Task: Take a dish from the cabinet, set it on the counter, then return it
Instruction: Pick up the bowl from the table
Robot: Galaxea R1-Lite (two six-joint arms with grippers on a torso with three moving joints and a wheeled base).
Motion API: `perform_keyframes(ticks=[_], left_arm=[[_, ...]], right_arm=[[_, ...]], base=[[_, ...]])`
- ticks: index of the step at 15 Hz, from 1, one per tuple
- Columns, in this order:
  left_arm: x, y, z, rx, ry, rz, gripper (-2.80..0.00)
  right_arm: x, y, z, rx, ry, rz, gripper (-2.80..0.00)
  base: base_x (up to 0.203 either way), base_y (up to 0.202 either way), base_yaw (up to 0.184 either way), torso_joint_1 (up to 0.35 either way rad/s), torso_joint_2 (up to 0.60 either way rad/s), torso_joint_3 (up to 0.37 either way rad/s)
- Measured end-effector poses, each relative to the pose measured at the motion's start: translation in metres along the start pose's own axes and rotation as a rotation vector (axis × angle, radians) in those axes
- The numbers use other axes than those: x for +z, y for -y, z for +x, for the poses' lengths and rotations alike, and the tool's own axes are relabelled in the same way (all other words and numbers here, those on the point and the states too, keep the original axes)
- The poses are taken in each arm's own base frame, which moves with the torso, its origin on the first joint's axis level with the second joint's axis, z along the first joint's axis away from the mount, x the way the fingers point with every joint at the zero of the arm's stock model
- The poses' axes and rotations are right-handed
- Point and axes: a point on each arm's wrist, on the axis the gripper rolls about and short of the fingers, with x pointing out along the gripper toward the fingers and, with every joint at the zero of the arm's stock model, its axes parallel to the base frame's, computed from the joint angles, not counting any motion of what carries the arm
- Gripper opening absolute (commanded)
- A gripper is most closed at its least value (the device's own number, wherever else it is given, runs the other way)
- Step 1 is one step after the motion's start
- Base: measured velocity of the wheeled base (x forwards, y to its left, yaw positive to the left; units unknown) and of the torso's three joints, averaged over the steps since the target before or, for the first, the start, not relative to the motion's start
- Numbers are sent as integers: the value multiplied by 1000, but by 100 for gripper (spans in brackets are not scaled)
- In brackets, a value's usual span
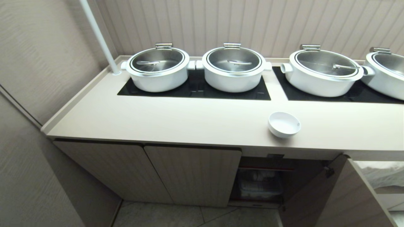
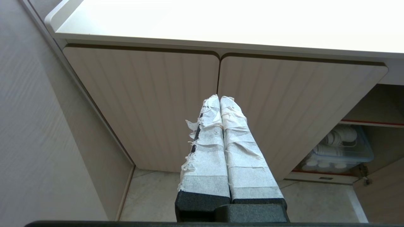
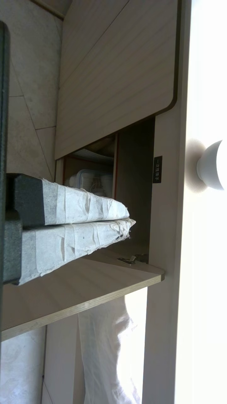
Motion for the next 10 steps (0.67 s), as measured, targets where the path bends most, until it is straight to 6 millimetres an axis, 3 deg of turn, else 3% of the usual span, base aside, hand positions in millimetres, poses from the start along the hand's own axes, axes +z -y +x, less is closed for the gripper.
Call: perform_keyframes(ticks=[10], left_arm=[[0, 0, 0, 0, 1, 0, -280]], right_arm=[[0, 0, 0, 0, 0, 0, -280]], base=[[0, 0, 0, 0, 0, 0]])
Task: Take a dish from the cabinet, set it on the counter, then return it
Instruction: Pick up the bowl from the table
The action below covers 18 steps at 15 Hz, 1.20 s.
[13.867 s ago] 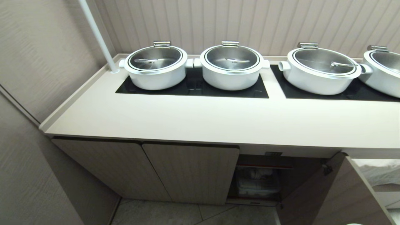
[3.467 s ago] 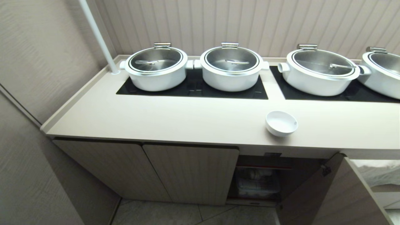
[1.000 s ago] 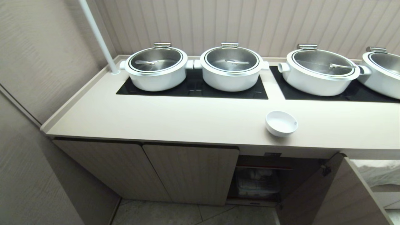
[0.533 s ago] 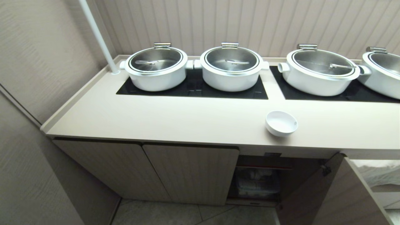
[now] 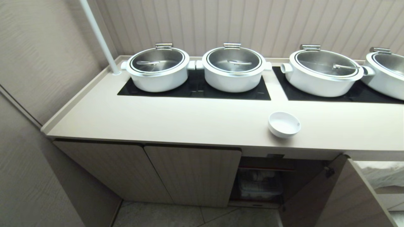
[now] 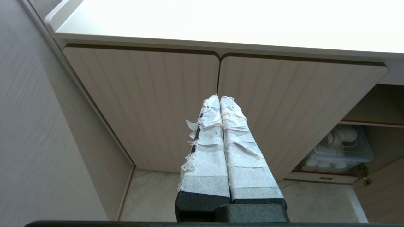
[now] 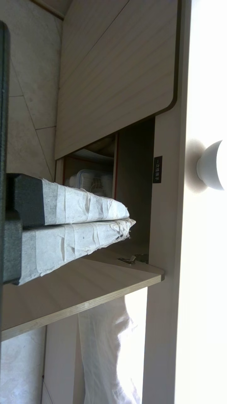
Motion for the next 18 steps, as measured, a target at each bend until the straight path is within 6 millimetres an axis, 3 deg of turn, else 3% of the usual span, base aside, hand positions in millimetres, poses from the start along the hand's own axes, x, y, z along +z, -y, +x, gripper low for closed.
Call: perform_keyframes(ticks=[18], left_arm=[[0, 0, 0, 0, -1, 0, -280]], right_arm=[[0, 0, 1, 0, -15, -3, -280]], base=[[0, 0, 0, 0, 0, 0]])
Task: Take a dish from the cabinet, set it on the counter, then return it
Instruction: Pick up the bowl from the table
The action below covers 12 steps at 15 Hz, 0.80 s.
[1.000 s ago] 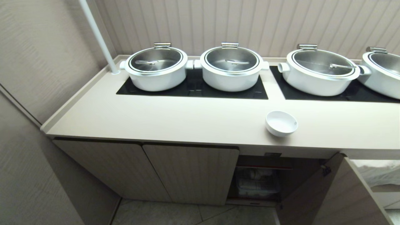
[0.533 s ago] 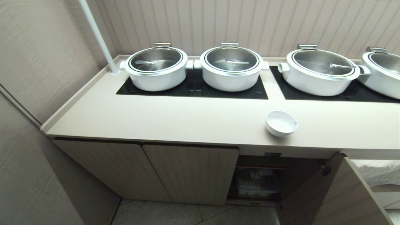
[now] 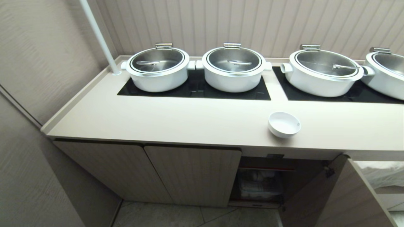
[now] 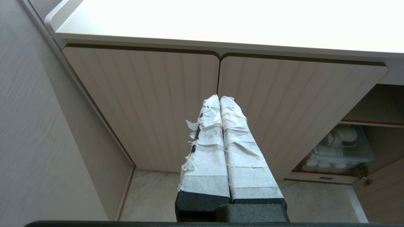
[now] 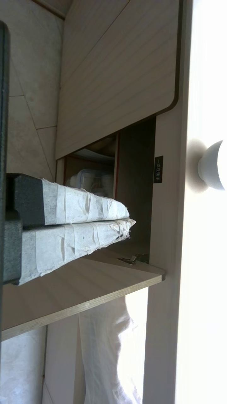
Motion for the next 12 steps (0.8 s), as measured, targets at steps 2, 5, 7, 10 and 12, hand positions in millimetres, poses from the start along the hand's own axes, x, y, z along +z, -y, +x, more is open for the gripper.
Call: perform_keyframes(ticks=[2, 5, 7, 10, 12], left_arm=[[0, 0, 0, 0, 0, 0, -280], [0, 0, 0, 0, 0, 0, -280], [0, 0, 0, 0, 1, 0, -280], [0, 0, 0, 0, 1, 0, -280], [0, 0, 0, 0, 1, 0, -280]], right_arm=[[1, 0, 4, 0, -47, -4, -280], [6, 0, 11, 3, -129, -9, -280], [19, 0, 17, 5, -162, -9, -280], [43, 1, 28, -24, -202, -12, -280], [62, 1, 39, -39, -229, -15, -280]], base=[[0, 0, 0, 0, 0, 0], [0, 0, 0, 0, 0, 0], [0, 0, 0, 0, 0, 0], [0, 0, 0, 0, 0, 0], [0, 0, 0, 0, 0, 0]])
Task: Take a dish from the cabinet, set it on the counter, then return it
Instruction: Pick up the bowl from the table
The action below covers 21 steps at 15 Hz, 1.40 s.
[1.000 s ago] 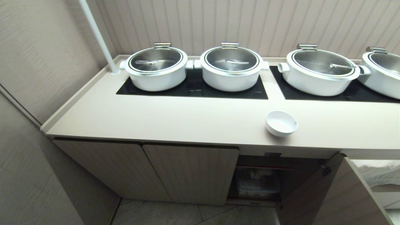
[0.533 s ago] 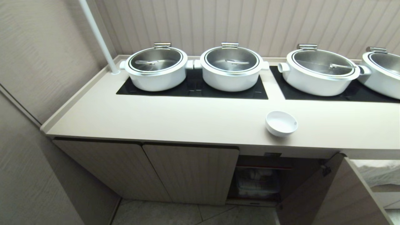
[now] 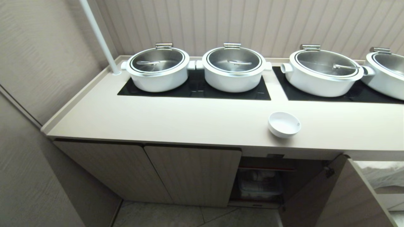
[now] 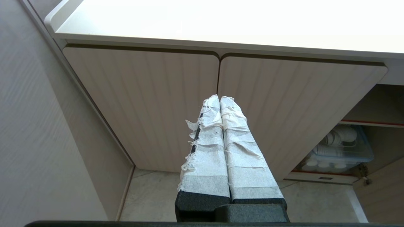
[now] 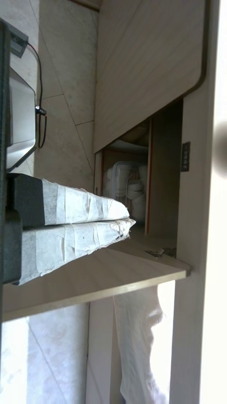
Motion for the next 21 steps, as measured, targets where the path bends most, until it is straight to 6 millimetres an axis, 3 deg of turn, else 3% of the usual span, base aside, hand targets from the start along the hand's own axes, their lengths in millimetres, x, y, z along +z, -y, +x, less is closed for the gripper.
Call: perform_keyframes(ticks=[3, 6, 8, 12, 21], left_arm=[[0, 0, 0, 0, 0, 0, -280], [0, 0, 0, -1, 0, 0, -280], [0, 0, 0, 0, 0, 0, -280], [0, 0, 0, 0, 0, 0, -280], [0, 0, 0, 0, 0, 0, -280]], right_arm=[[40, -1, 21, -13, -47, -3, -280], [85, -2, 55, -30, -83, -8, -280], [106, -3, 79, -35, -101, -22, -280], [124, -7, 120, -11, -168, -112, -280], [183, -14, 201, 27, -333, -129, -280]], base=[[0, 0, 0, 0, 0, 0], [0, 0, 0, 0, 0, 0], [0, 0, 0, 0, 0, 0], [0, 0, 0, 0, 0, 0], [0, 0, 0, 0, 0, 0]])
